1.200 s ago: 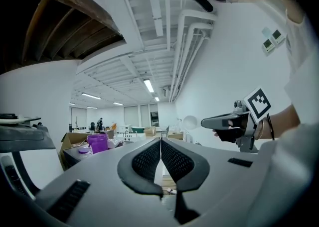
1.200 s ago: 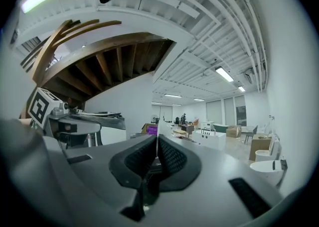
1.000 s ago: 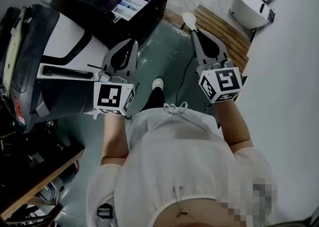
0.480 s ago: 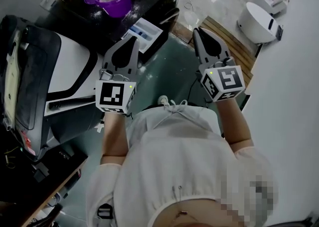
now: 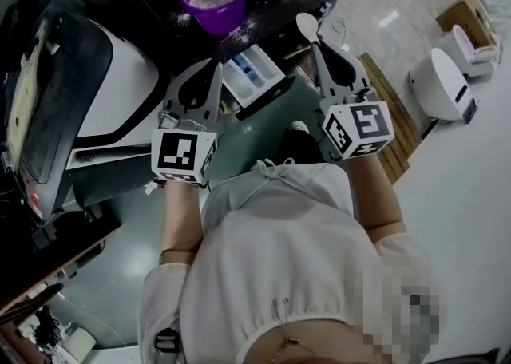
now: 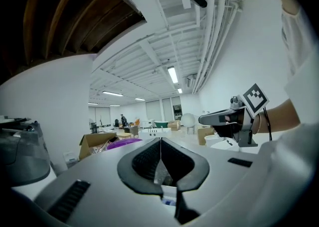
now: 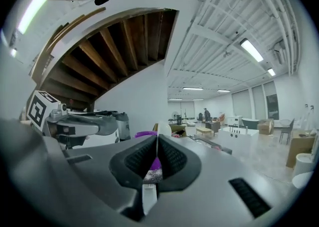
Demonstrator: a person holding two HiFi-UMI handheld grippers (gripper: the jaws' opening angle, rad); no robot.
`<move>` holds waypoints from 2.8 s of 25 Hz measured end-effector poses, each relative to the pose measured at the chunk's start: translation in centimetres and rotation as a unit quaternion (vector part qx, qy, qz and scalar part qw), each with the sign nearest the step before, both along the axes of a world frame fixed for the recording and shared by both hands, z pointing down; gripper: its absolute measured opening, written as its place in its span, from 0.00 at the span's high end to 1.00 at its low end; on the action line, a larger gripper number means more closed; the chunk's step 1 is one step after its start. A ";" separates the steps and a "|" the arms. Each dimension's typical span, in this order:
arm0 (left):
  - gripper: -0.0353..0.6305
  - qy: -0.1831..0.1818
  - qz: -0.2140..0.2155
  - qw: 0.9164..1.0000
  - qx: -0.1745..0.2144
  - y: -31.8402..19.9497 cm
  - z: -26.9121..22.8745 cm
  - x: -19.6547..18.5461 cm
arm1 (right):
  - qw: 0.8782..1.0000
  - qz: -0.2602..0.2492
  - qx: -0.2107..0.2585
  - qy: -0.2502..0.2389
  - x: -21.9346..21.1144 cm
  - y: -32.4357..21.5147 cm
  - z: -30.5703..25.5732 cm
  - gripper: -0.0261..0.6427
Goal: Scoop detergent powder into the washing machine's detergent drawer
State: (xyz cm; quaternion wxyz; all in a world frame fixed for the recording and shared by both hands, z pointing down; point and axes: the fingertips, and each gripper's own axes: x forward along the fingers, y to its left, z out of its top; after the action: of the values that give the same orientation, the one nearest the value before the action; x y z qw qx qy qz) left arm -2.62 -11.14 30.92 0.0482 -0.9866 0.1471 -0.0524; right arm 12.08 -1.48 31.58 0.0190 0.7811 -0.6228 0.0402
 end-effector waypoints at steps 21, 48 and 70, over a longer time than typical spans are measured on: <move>0.91 -0.004 -0.283 0.959 -0.006 -5.6 -0.5 2.9 | 0.950 -0.308 -0.028 0.045 5.5 -17.7 -1.2 0.94; 0.91 -0.017 -0.342 0.939 0.008 -8.7 -0.1 3.6 | 0.769 -0.460 -0.384 0.221 2.8 -29.9 9.0 0.94; 0.91 -0.008 -0.349 0.937 -0.004 -8.4 0.6 1.8 | 0.648 -0.511 -0.519 0.223 0.1 -27.2 11.6 0.94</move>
State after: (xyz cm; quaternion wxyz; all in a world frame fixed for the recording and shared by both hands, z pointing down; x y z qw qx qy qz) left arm -0.85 -19.54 31.57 0.0245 -0.8727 0.4818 -0.0745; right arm 12.13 -28.68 43.16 0.5769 0.1865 -0.7778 0.1656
